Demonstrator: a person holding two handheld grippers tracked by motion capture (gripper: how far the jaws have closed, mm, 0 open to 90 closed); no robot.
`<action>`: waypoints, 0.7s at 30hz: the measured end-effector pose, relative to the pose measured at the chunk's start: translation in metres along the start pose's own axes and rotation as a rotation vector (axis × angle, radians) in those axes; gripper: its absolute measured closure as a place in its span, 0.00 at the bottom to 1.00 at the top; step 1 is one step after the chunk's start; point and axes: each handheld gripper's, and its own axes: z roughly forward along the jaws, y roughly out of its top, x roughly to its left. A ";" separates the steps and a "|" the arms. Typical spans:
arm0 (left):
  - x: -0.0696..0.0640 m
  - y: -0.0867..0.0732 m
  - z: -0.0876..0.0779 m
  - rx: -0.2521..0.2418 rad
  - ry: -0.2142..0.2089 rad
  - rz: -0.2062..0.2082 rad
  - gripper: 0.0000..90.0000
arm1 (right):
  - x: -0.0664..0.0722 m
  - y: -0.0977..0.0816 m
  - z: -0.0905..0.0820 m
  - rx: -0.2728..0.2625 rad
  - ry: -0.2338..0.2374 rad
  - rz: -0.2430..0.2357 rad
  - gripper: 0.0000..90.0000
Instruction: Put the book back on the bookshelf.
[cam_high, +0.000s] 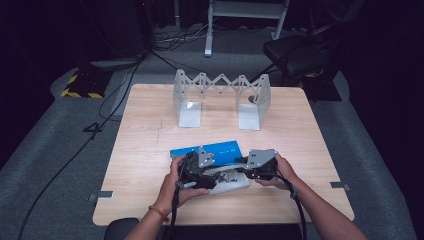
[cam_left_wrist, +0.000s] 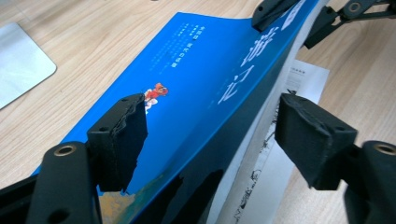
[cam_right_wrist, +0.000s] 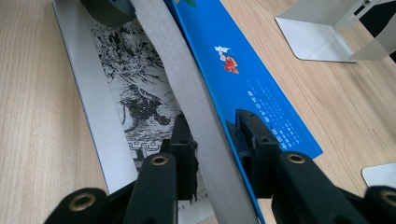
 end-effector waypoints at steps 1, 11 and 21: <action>0.001 0.000 -0.002 -0.003 -0.005 0.000 0.30 | -0.001 0.000 0.000 -0.002 0.001 0.004 0.77; -0.004 -0.002 0.004 0.055 -0.007 0.058 0.38 | 0.000 0.002 0.000 0.007 0.003 0.010 0.77; -0.016 -0.004 0.014 0.111 0.057 0.128 0.70 | 0.001 0.004 0.002 0.019 -0.005 -0.009 0.76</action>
